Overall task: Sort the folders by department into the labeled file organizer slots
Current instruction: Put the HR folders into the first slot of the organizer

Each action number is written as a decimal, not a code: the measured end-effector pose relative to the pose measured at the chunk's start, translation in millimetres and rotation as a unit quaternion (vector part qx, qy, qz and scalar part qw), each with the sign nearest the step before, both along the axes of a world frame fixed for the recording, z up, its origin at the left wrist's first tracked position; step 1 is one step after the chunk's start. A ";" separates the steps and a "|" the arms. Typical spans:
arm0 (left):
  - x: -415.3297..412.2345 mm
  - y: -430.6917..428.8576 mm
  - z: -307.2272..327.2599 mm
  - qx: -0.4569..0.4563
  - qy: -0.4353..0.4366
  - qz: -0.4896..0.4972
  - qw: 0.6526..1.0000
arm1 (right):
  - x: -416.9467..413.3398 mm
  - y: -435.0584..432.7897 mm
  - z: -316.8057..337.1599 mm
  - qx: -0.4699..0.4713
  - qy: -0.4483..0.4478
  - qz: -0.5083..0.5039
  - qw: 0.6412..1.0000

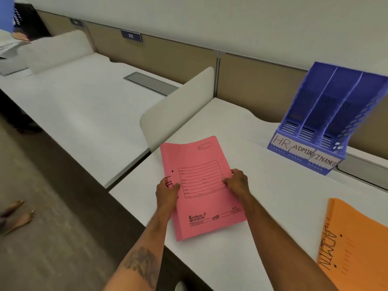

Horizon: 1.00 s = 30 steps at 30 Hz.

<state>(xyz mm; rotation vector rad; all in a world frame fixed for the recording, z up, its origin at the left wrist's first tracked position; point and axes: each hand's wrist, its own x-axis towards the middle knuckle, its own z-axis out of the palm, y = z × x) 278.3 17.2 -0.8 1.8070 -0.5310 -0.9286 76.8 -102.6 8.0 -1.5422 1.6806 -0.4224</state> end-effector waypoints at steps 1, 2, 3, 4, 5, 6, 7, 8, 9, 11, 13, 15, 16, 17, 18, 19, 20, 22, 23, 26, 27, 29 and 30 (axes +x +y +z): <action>2.5 0.1 -2.3 0.003 0.002 0.000 1.000 | 3.1 -1.4 -2.8 -0.003 0.017 0.011 1.000; 4.7 0.4 -4.9 0.006 0.011 -0.001 1.000 | 5.6 -2.1 -6.0 -0.006 0.031 0.021 0.999; 6.3 1.0 -7.2 0.008 0.026 -0.008 1.000 | 7.5 -2.6 -9.0 -0.007 0.044 0.028 0.999; 7.8 1.4 -8.7 0.009 0.040 -0.020 0.999 | 9.3 -2.5 -11.7 -0.005 0.060 0.035 0.998; 9.8 1.3 -9.8 0.013 0.051 -0.030 0.998 | 10.9 -2.0 -14.5 0.000 0.080 0.042 0.996; 12.3 0.4 -11.1 0.017 0.059 -0.033 0.998 | 12.4 -1.0 -17.5 0.006 0.101 0.047 0.994; 14.8 -1.2 -12.8 0.021 0.069 -0.029 0.997 | 14.0 0.4 -20.4 0.010 0.117 0.049 0.992; 16.7 -3.6 -14.3 0.020 0.082 -0.023 0.996 | 15.6 1.4 -22.9 0.010 0.129 0.049 0.990; 17.9 -6.2 -14.9 0.017 0.097 -0.018 0.995 | 17.2 2.0 -24.6 0.011 0.135 0.045 0.990; 19.1 -10.0 -14.4 0.014 0.115 -0.016 0.993 | 19.5 1.7 -25.1 0.021 0.132 0.029 0.991; 21.7 -11.5 -14.2 0.014 0.120 -0.023 0.992 | 19.0 -0.6 -23.5 0.037 0.117 0.011 0.992; 25.1 -13.1 -13.7 0.013 0.123 -0.032 0.992 | 15.1 -2.8 -21.5 0.058 0.084 -0.007 0.995; 26.4 -14.0 -13.9 0.012 0.127 -0.036 0.991 | 12.0 -2.5 -20.2 0.068 0.061 -0.017 0.996; 27.3 -14.9 -13.7 0.012 0.132 -0.039 0.990 | 8.4 -1.8 -19.0 0.076 0.035 -0.026 0.996; 27.3 -15.6 -12.7 0.012 0.137 -0.043 0.990 | 4.1 -0.4 -18.3 0.080 0.009 -0.035 0.996; 26.7 -16.5 -10.8 0.013 0.140 -0.049 0.989 | -0.9 1.2 -17.6 0.084 -0.017 -0.043 0.995; 25.4 -17.9 -8.6 0.011 0.141 -0.055 0.988 | -6.5 3.3 -17.1 0.089 -0.041 -0.050 0.994; 20.4 -22.9 -3.4 0.006 0.140 -0.068 0.988 | -21.0 8.5 -15.1 0.098 -0.077 -0.069 0.990; 16.8 -27.1 0.3 0.003 0.141 -0.078 0.987 | -29.3 10.9 -14.0 0.100 -0.092 -0.081 0.987; -0.9 -42.1 12.6 0.002 0.150 -0.112 0.982 | -56.4 19.7 -13.4 0.096 -0.140 -0.122 0.978; -8.6 -47.1 16.3 0.004 0.148 -0.123 0.981 | -66.1 23.6 -13.2 0.092 -0.151 -0.135 0.975; -24.6 -56.3 22.2 0.004 0.138 -0.151 0.979 | -86.4 31.5 -12.7 0.091 -0.171 -0.160 0.968; -32.2 -60.3 23.9 0.003 0.136 -0.165 0.977 | -96.8 35.8 -12.8 0.093 -0.184 -0.172 0.963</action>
